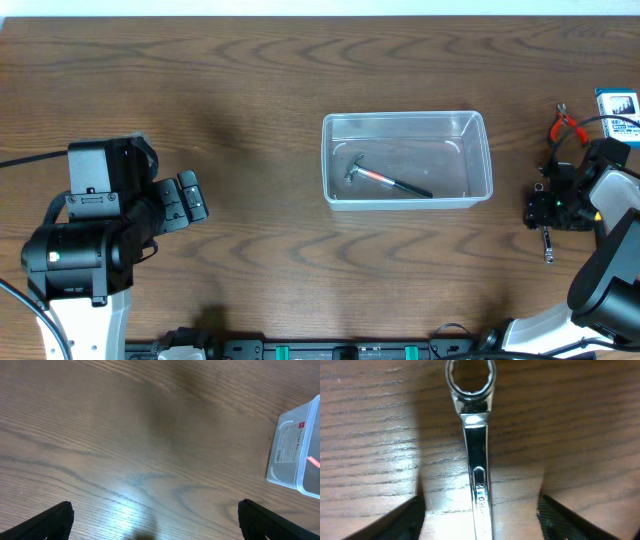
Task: Pack container
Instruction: 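Lower the right gripper and close it on the wrench shaft, then carry the wrench left into the clear container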
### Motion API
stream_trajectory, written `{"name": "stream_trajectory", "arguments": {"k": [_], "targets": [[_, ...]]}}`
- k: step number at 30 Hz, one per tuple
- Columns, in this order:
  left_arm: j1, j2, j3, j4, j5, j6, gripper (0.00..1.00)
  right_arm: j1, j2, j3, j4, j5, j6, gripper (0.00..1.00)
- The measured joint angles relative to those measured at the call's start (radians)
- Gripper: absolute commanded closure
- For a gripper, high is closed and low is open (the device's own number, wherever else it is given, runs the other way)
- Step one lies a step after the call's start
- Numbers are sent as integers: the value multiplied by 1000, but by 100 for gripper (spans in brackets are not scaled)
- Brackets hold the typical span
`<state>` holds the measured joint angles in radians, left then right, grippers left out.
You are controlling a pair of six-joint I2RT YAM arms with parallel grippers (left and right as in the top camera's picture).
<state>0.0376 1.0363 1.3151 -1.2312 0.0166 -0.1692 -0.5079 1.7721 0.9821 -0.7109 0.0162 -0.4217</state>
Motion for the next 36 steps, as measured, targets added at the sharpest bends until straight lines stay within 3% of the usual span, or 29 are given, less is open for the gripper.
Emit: {"name": "stream_trajectory", "arguments": {"k": [1, 5, 17, 21, 25, 29, 33, 36], "targets": [[0, 0, 0, 0, 0, 0, 2, 0, 0, 0, 0, 0, 1, 32], [0, 0, 0, 0, 0, 0, 2, 0, 0, 0, 2, 3, 0, 55], [0, 0, 0, 0, 0, 0, 2, 0, 0, -2, 2, 7, 3, 80], [0, 0, 0, 0, 0, 0, 2, 0, 0, -2, 0, 8, 10, 81], [0, 0, 0, 0, 0, 0, 2, 0, 0, 0, -10, 8, 12, 98], [0, 0, 0, 0, 0, 0, 2, 0, 0, 15, -27, 10, 14, 93], [0, 0, 0, 0, 0, 0, 2, 0, 0, 56, -56, 10, 23, 98], [0, 0, 0, 0, 0, 0, 2, 6, 0, 116, -102, 10, 28, 96]]}}
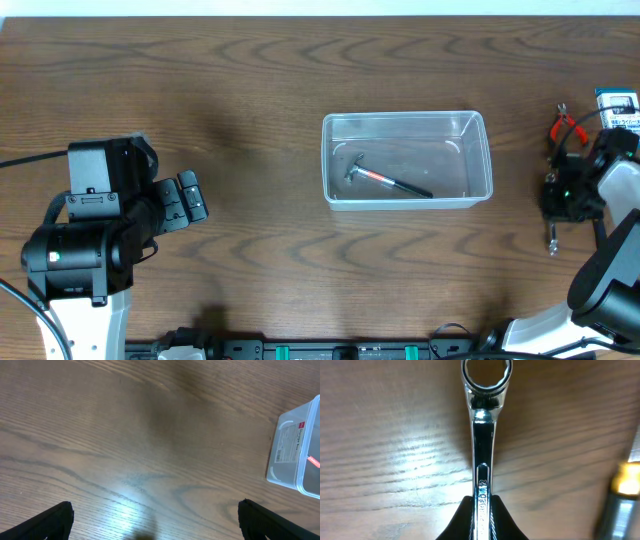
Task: Pack container
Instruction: 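Carry the wrench left into the clear container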
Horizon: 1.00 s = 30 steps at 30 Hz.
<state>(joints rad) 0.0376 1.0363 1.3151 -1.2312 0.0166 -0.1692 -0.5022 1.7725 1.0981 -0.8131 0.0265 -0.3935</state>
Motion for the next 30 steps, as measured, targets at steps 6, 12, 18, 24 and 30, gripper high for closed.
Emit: {"name": "stream_trajectory", "arguments": {"k": [6, 12, 18, 24, 30], "targets": [[0, 0, 0, 3, 0, 0, 2, 93, 0, 203, -129, 1, -2, 96], [0, 0, 0, 10, 0, 0, 2, 287, 0, 428, -235, 4, -84, 95], [0, 0, 0, 10, 0, 0, 2, 524, 0, 548, -275, 8, -223, 95], [0, 0, 0, 9, 0, 0, 2, 716, 0, 556, -328, 15, -352, 93], [0, 0, 0, 9, 0, 0, 2, 813, 0, 535, -322, 15, -417, 92]]}}
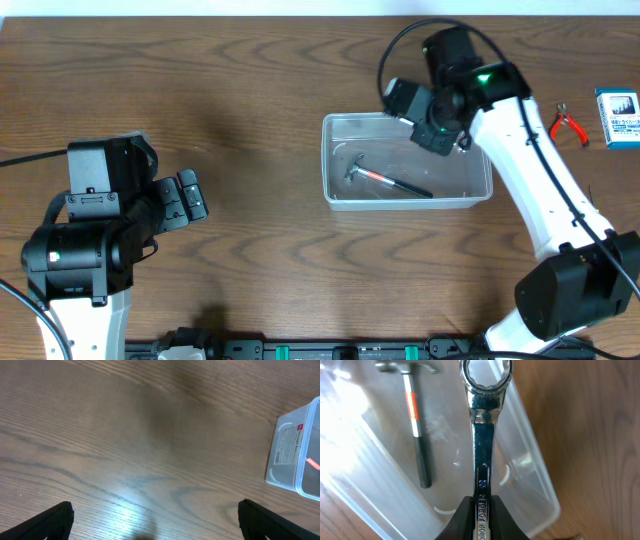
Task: Pack container
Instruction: 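Carry the wrench left into the clear container, then release the wrench in the container and raise the right gripper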
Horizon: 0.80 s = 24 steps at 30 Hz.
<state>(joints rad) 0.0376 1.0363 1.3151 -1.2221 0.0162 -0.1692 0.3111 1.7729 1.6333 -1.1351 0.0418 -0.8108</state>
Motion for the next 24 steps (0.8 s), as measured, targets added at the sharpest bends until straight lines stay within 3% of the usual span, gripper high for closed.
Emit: {"name": "stream_trajectory", "arguments": {"k": [7, 17, 21, 24], "targets": [[0, 0, 0, 0, 0, 0, 2, 14, 0, -106, 64, -1, -26, 91], [0, 0, 0, 0, 0, 0, 2, 14, 0, -221, 195, -72, -37, 79], [0, 0, 0, 0, 0, 0, 2, 14, 0, -265, 223, -92, -37, 80], [0, 0, 0, 0, 0, 0, 2, 14, 0, -298, 244, -98, -36, 86]]}}
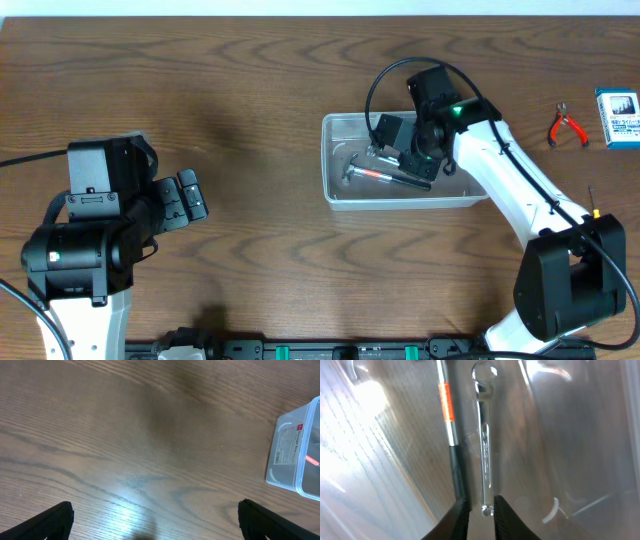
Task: Pack container
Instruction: 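Release the wrench in the container and raise the right gripper, then move the right gripper over the red-handled pliers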
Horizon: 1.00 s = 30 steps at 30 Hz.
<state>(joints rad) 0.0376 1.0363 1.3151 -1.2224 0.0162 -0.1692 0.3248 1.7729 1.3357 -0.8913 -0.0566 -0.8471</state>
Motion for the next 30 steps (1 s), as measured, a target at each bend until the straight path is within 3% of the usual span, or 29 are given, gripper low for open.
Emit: {"name": "stream_trajectory", "arguments": {"k": [4, 7, 8, 10, 11, 12, 17, 20, 26, 30], "targets": [[0, 0, 0, 0, 0, 0, 2, 0, 0, -11, 43, -4, 27, 87], [0, 0, 0, 0, 0, 0, 2, 0, 0, -10, 98, -6, 85, 69], [0, 0, 0, 0, 0, 0, 2, 0, 0, -8, 112, -8, 100, 59], [0, 0, 0, 0, 0, 0, 2, 0, 0, 7, 114, -4, 150, 28], [0, 0, 0, 0, 0, 0, 2, 0, 0, 27, 113, 5, 183, 4], [0, 0, 0, 0, 0, 0, 2, -1, 0, 51, 113, 23, 216, 1], [0, 0, 0, 0, 0, 0, 2, -40, -30, 209, 116, 188, 440, 1], [0, 0, 0, 0, 0, 0, 2, -134, -87, 272, 21, 267, 567, 1], [0, 0, 0, 0, 0, 0, 2, -356, -229, 300, -351, 164, 709, 1], [0, 0, 0, 6, 0, 0, 2, -400, -245, 300, -349, 87, 854, 2]]}}
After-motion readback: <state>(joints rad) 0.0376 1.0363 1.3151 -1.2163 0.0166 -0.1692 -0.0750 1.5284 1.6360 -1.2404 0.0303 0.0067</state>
